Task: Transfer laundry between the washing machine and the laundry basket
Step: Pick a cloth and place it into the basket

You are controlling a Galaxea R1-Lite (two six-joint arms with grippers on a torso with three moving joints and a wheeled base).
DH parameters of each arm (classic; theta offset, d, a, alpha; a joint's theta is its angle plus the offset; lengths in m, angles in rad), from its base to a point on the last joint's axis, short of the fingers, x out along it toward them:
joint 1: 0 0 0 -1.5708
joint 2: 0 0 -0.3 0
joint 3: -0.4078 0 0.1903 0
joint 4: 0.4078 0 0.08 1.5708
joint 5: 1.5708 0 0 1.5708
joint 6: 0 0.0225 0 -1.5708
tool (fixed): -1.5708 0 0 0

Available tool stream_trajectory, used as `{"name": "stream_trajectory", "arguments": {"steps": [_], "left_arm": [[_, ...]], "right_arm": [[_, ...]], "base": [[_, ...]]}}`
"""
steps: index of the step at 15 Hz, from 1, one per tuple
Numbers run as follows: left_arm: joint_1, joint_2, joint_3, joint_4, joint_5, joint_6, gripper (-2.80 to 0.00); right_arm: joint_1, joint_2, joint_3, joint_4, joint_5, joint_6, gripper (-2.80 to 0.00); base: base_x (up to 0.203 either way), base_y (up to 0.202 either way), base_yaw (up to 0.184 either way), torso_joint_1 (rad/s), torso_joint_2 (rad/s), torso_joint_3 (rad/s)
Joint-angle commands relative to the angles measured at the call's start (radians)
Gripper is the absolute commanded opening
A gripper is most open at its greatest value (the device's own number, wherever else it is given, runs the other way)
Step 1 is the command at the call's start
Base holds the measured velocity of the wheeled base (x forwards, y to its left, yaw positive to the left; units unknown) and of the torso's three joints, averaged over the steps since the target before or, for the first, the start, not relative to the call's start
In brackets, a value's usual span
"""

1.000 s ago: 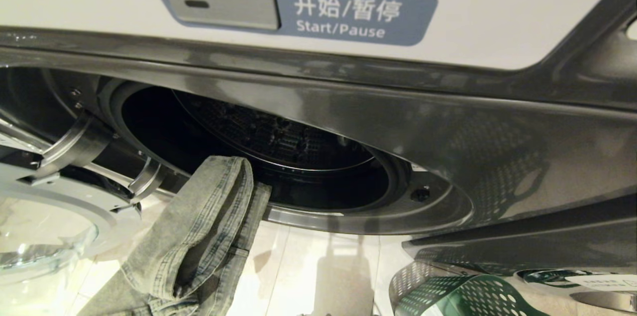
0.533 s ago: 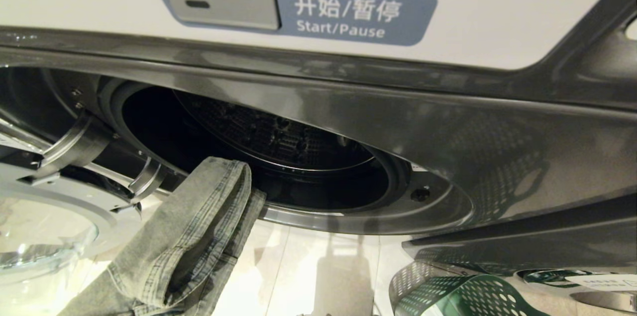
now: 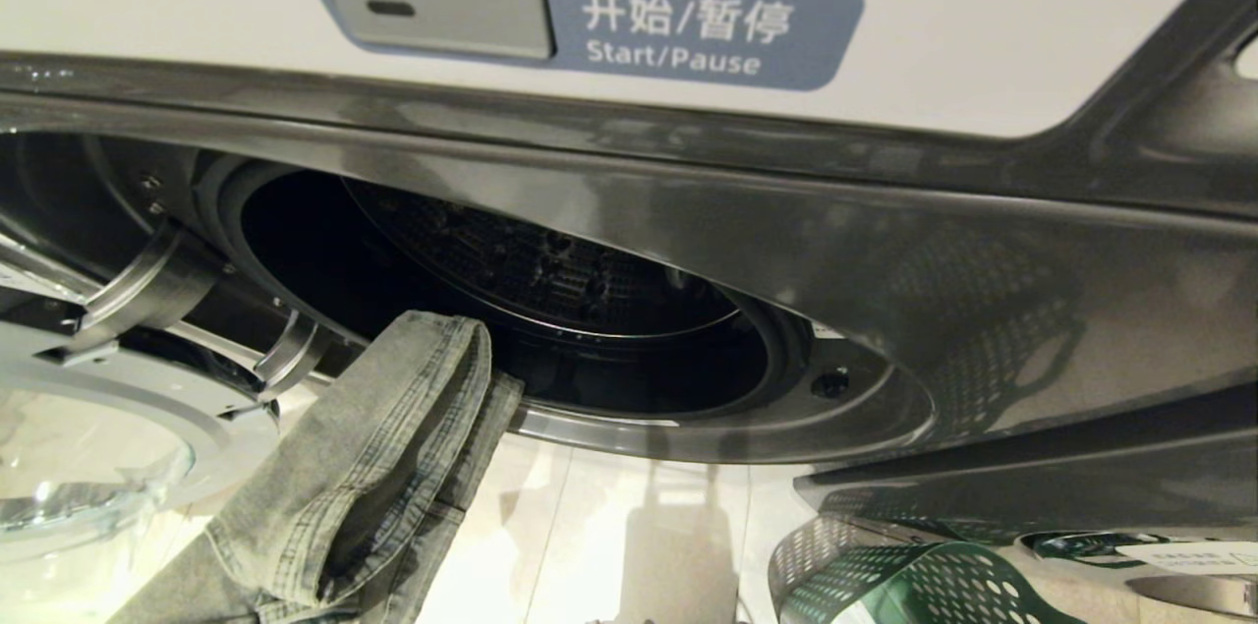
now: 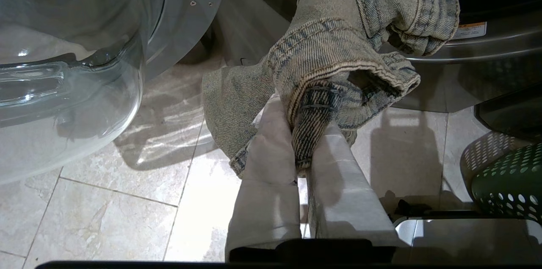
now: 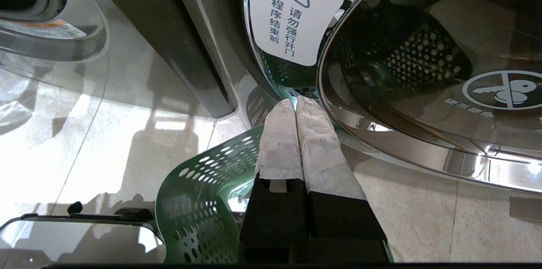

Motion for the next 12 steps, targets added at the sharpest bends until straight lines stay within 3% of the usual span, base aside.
{"name": "stream_trajectory", "arguments": {"steps": [1, 5, 12], "left_arm": [[0.000, 0.002, 0.002, -0.001, 0.000, 0.000, -2.80], [0.001, 0.002, 0.002, -0.001, 0.000, 0.000, -2.80], [0.000, 0.002, 0.002, -0.001, 0.000, -0.002, -2.80]], "right_arm": [[0.000, 0.001, 0.000, 0.000, 0.001, -0.002, -2.80], [0.000, 0.001, 0.000, -0.001, 0.001, -0.002, -2.80], [0.000, 0.001, 0.000, -0.001, 0.001, -0.004, -2.80]], "base": [[0.000, 0.000, 0.000, 0.000, 0.00, 0.000], [0.000, 0.000, 0.000, 0.000, 0.00, 0.049], [0.000, 0.000, 0.000, 0.003, 0.00, 0.189]]}}
